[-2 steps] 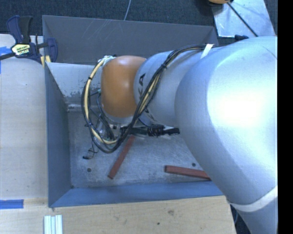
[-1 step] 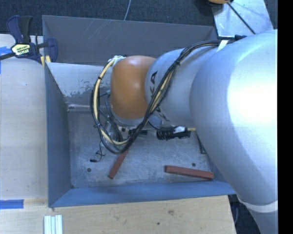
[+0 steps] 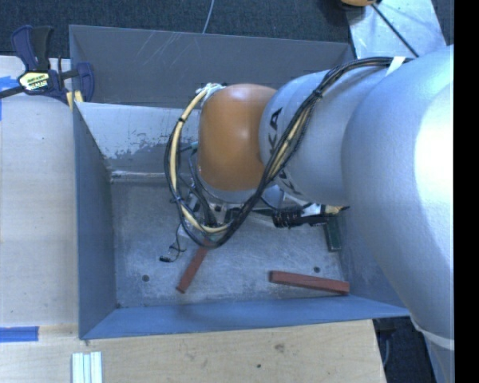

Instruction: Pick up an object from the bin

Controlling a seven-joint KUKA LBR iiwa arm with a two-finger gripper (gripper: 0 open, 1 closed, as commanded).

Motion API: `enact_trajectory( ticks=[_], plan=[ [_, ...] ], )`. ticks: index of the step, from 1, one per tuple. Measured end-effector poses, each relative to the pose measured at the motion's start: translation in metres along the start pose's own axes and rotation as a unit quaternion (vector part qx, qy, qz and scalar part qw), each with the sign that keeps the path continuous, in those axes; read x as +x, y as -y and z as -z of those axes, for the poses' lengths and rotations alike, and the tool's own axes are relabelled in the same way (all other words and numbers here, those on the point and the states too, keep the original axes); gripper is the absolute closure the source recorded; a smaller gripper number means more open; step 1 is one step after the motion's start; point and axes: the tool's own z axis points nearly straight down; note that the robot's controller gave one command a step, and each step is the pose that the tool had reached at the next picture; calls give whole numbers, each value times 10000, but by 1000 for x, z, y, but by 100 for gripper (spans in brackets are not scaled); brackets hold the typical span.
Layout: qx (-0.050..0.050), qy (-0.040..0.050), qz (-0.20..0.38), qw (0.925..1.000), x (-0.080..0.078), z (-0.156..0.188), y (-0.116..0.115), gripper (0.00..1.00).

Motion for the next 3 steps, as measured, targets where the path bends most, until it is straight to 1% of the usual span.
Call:
enact_trajectory(
  ticks=[1,2,3],
  plan=[
    [0,-3,-170,9999,18,-18,19,0],
    [9,-11,149,9999,24,-52,16,0],
    [14,-20,1148,9934,23,-51,54,0]
  ],
)
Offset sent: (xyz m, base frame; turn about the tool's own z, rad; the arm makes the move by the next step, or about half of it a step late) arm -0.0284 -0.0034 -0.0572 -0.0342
